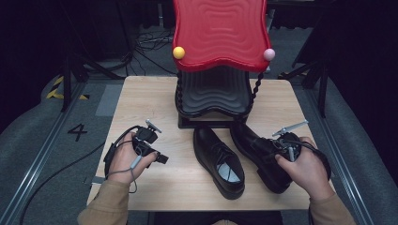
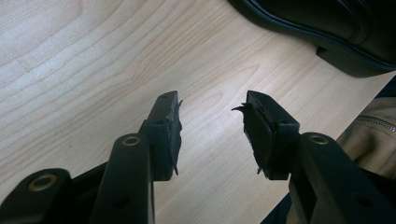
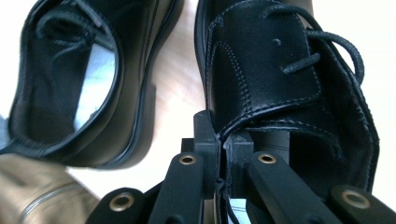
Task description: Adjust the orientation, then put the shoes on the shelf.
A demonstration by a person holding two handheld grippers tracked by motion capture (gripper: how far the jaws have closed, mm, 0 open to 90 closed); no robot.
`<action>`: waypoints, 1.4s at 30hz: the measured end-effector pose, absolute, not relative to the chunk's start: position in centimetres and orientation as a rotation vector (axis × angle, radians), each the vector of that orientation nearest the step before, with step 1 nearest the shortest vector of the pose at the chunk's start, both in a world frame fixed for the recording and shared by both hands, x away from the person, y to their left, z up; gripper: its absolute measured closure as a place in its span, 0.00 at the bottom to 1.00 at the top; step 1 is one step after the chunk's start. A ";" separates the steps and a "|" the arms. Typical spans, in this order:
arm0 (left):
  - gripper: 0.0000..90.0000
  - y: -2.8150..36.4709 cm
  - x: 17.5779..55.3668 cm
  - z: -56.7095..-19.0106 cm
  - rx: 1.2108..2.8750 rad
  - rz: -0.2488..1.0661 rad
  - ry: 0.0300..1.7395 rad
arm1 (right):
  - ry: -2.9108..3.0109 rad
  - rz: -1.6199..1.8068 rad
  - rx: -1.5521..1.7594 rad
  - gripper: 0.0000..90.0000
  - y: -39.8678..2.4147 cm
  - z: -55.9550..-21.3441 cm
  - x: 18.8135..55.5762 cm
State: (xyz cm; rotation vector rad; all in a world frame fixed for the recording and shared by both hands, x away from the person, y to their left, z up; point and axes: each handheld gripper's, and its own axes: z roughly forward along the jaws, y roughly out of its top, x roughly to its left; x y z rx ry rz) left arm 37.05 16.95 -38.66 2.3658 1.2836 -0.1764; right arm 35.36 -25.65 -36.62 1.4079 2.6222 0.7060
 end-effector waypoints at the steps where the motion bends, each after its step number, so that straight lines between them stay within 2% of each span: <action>1: 0.62 17.0 36.9 -38.7 2.366 -0.178 1.288 | 2.607 0.688 1.386 0.97 -25.1 -37.0 35.7; 7: 0.62 17.3 36.7 -38.9 2.359 -0.178 1.308 | 2.645 0.660 1.330 0.96 -23.0 -38.6 37.0; 16: 0.62 17.5 36.6 -38.9 2.361 -0.181 1.306 | 2.722 0.631 1.146 0.90 -19.6 -40.0 36.6; 20: 0.62 17.5 36.7 -38.9 2.356 -0.182 1.308 | 2.743 0.661 1.123 0.81 -19.5 -39.9 36.5; 26: 0.62 17.6 36.8 -38.9 2.356 -0.184 1.308 | 2.727 0.787 1.255 0.64 -21.0 -38.7 36.3; 35: 0.62 17.1 37.1 -39.0 2.363 -0.188 1.296 | 2.617 0.945 1.497 0.49 -22.3 -37.0 35.4; 42: 0.62 17.2 37.0 -39.3 2.371 -0.196 1.310 | 2.637 0.836 1.563 0.45 -20.8 -38.6 35.8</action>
